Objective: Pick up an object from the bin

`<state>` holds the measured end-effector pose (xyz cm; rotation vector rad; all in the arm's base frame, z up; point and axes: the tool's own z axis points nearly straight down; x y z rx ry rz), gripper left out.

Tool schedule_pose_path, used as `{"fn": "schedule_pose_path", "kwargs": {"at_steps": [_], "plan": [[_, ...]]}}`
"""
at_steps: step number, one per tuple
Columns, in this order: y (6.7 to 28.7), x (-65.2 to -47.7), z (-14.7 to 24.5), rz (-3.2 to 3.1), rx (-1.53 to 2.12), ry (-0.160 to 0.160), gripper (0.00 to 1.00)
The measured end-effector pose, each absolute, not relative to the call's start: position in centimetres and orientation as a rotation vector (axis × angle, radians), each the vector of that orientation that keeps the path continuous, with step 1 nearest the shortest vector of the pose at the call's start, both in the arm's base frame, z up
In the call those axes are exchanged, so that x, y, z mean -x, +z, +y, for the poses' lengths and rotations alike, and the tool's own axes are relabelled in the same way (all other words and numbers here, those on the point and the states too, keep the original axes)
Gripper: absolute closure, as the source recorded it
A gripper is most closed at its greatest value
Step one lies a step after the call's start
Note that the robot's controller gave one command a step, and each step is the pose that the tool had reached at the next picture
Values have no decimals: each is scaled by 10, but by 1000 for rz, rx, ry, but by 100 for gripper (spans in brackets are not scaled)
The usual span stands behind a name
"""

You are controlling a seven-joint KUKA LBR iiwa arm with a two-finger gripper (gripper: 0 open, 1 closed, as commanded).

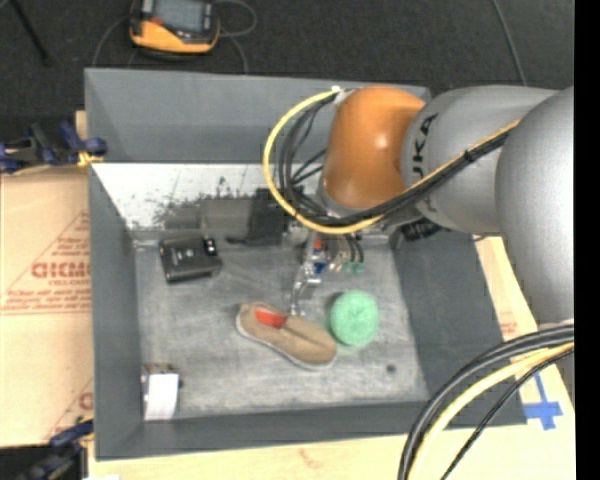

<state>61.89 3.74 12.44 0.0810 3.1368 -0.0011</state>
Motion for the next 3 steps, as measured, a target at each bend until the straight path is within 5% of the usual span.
{"fn": "schedule_pose_path", "kwargs": {"at_steps": [1, 2, 3], "plan": [[125, -619, 37, 3136, -81, -1, 0], [77, -562, 3, 3139, 150, 14, 100], [77, -562, 3, 3139, 149, 14, 100]]}}
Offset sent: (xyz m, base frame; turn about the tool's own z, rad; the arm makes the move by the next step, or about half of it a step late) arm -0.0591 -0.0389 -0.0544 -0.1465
